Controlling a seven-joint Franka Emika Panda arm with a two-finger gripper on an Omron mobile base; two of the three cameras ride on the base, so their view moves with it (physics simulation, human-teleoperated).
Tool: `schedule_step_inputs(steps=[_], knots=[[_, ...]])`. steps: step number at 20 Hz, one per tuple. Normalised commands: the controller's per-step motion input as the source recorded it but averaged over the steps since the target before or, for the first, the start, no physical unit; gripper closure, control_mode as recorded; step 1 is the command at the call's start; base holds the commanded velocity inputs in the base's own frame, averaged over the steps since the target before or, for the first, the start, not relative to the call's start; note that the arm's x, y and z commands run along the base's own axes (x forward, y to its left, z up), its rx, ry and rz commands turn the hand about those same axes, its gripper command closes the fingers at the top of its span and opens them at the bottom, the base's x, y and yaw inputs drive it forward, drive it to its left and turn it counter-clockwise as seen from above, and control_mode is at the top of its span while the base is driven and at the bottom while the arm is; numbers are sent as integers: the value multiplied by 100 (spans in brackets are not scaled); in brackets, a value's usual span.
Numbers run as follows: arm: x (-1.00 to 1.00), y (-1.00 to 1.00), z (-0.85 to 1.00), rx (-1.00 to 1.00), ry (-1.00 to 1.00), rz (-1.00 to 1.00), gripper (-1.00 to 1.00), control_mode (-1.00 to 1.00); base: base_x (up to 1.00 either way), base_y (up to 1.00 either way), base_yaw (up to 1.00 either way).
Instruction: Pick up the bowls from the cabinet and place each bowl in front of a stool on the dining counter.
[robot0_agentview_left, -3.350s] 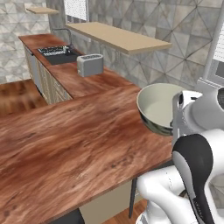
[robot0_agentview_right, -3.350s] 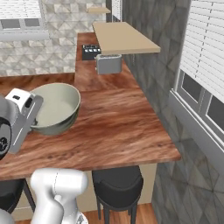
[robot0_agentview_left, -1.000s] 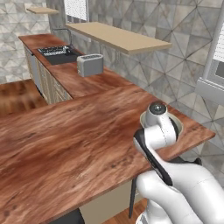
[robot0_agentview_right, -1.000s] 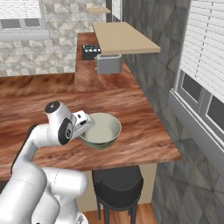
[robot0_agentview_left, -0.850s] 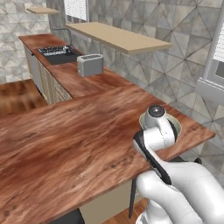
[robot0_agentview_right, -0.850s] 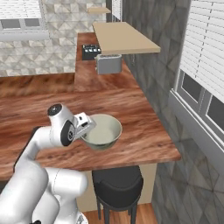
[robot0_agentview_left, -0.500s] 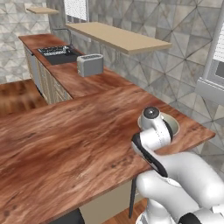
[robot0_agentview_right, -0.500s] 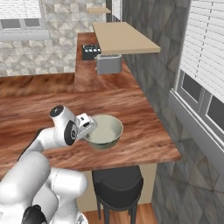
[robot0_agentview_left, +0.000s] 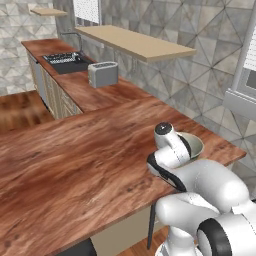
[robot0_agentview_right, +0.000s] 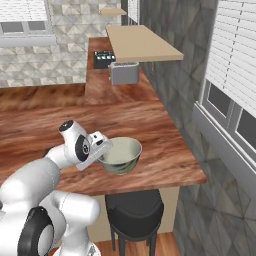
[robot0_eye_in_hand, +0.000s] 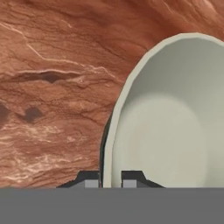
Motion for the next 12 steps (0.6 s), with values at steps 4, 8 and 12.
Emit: schedule_step_inputs(steps=[4,8,12], knots=[[11,-7,-6,6,0,0,100,-100,0,0,0],[8,0,-4,12,0,0,100,-100,0,0,0],[7,0,-22,7,0,0,100,-100,0,0,0]])
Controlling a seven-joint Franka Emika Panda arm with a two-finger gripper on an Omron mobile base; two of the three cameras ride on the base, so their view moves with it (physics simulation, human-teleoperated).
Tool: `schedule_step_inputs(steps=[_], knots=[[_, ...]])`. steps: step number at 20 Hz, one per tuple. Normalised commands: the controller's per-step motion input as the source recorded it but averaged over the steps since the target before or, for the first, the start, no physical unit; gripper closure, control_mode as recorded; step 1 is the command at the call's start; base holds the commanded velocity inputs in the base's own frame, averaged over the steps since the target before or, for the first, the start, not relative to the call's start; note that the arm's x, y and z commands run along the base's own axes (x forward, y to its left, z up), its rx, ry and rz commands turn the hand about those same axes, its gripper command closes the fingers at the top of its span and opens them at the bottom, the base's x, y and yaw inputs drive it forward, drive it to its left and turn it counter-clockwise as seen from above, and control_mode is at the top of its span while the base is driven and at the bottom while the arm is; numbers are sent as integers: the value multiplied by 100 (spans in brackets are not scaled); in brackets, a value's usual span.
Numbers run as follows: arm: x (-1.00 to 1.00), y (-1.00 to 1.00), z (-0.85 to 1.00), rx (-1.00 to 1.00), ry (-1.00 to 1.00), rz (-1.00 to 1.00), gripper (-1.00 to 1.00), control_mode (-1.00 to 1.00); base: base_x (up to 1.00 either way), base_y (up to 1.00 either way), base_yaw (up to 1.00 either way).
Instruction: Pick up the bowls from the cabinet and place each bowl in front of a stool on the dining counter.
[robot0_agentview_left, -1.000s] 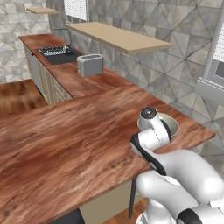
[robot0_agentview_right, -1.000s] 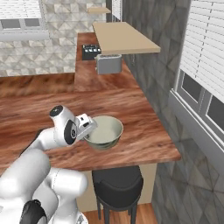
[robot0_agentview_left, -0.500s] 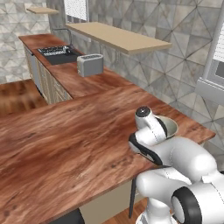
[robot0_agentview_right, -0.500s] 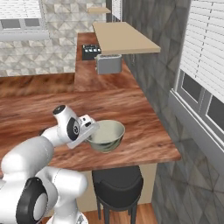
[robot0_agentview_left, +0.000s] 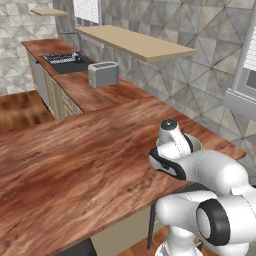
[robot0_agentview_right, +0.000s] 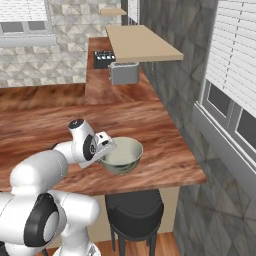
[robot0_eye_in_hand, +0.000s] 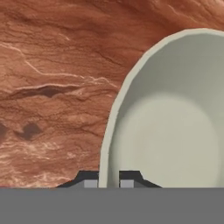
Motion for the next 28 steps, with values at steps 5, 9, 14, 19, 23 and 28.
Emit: schedule_step_inputs(steps=[5,9,14,19,23,28], knots=[[12,0,-31,1,-2,0,100,-100,0,0,0],[10,0,-19,1,0,0,100,-100,0,0,0],[0,-2,0,3,0,0,100,-100,0,0,0],[0,0,0,3,0,0,-100,-100,0,0,0],[0,0,0,0,0,0,-100,-100,0,0,0],[-1,0,18,-6,0,0,-100,-100,0,0,0]])
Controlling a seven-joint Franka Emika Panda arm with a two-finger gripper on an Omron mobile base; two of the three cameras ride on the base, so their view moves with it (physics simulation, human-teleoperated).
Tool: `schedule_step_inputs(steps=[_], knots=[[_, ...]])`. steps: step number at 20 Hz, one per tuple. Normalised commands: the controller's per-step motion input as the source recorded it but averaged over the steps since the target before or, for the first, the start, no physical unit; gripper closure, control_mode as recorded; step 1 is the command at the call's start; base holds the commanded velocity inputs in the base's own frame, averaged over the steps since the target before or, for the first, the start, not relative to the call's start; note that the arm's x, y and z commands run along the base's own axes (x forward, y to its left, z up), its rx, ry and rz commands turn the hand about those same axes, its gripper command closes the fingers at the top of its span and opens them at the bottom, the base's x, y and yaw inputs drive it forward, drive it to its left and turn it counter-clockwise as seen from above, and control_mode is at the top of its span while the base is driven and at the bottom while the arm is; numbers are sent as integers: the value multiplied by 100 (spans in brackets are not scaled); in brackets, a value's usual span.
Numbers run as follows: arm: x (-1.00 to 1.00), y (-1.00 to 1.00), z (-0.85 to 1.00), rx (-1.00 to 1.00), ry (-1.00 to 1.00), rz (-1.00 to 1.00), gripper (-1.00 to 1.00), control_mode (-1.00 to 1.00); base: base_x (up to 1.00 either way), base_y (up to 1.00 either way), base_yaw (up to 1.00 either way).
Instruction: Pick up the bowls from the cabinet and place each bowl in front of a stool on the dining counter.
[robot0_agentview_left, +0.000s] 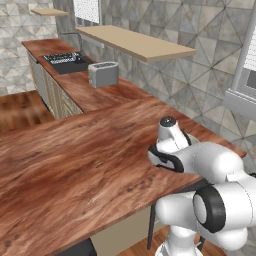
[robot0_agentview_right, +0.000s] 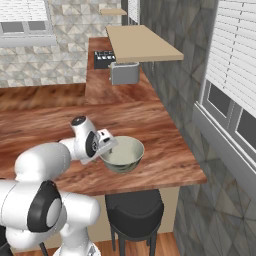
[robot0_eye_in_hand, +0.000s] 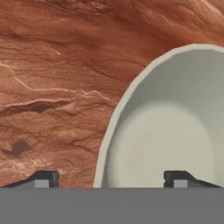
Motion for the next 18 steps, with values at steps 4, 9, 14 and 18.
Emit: schedule_step_inputs(steps=[4,9,14,18], knots=[[-19,-5,90,4,14,-2,-100,-100,0,0,0],[-66,-6,100,27,23,-4,-100,-100,0,0,0],[-87,0,100,23,17,-9,-100,-100,0,0,0],[-100,2,97,16,0,-19,-100,-100,0,0,0]])
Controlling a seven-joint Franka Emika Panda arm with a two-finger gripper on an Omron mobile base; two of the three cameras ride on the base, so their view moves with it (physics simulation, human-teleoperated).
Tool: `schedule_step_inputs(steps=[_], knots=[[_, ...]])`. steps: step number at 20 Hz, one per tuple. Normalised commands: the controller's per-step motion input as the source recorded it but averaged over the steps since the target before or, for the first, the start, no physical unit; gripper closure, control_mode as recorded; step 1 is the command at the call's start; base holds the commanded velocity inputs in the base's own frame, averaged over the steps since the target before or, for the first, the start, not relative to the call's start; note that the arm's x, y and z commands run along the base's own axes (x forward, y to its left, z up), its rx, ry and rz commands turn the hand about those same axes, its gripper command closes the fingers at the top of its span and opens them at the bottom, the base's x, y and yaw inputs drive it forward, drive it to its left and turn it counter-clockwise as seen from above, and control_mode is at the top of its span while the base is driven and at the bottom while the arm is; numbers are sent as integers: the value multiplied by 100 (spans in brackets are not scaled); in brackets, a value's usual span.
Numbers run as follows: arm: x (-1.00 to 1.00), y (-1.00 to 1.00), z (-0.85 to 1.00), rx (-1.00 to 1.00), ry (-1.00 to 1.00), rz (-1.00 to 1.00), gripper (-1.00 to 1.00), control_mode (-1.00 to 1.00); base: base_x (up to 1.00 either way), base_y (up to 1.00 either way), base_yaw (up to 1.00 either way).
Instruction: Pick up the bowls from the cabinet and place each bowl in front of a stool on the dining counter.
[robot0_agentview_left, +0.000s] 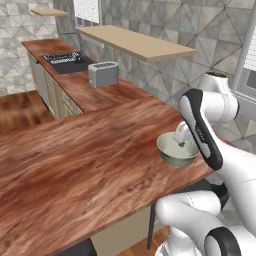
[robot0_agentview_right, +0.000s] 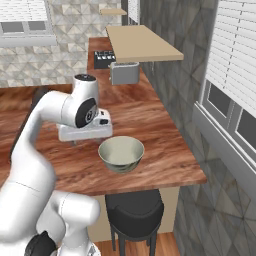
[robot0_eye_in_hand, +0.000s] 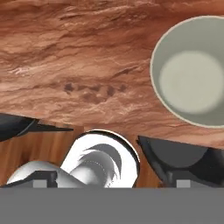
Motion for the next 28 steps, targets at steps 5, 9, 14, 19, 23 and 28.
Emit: schedule_step_inputs(steps=[5,9,14,19,23,28], knots=[[-100,8,70,9,-2,-32,-100,-100,0,0,0],[-93,0,24,-2,0,-47,-100,-100,0,0,0],[-63,1,15,-15,1,-55,-100,-100,0,0,0],[-22,17,2,-10,0,-37,-100,-100,0,0,0],[0,1,0,0,0,-1,-100,-100,0,0,0],[0,0,-5,1,0,0,-100,-100,0,0,0]])
